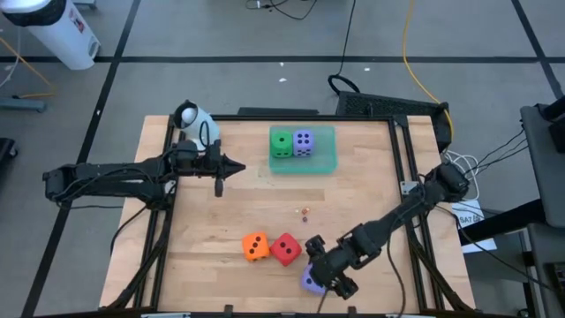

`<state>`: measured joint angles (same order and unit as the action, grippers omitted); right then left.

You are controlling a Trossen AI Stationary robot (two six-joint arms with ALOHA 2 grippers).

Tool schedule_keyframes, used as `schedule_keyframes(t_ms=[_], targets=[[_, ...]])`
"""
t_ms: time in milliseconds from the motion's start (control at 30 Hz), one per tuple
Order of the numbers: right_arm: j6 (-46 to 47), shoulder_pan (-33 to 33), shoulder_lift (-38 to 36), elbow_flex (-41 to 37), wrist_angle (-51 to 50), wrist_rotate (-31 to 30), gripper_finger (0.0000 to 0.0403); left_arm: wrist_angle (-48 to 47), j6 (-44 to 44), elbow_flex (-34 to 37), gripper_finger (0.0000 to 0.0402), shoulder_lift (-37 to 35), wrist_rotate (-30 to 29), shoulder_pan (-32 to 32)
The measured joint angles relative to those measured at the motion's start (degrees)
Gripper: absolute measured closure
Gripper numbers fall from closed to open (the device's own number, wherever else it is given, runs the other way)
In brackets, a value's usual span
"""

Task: Pick & Place Dice
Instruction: Put the large purple dice into the blue bin

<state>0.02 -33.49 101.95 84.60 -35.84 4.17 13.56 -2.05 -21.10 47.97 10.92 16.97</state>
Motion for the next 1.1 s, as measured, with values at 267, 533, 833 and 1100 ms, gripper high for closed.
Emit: schedule_keyframes(t_ms=[267, 533, 833, 1100], targets=[[-7.81, 0.46, 1.05, 0.03, -0.89, -2.51, 0.0003, -0.02, -0.26, 0.00, 0.0380, 0.02, -1.03, -1.98], [-9.10, 0.68, 4.12, 0.00, -0.37, 0.48, 0.0004, -0.01, -0.19, 0.00, 0.0380, 0.00, -1.05, -2.90], [-8.47, 0.95, 7.24, 0.11, 5.52, 2.88, 0.0004, -0.03, -0.45, 0.00, 0.0380, 0.01, -1.01, -2.93], [1.55, 3.47, 10.40, 0.24, 5.23, 3.12, 0.0005, -0.02, -1.51, 0.00, 0.0380, 0.00, -1.01, -3.84]])
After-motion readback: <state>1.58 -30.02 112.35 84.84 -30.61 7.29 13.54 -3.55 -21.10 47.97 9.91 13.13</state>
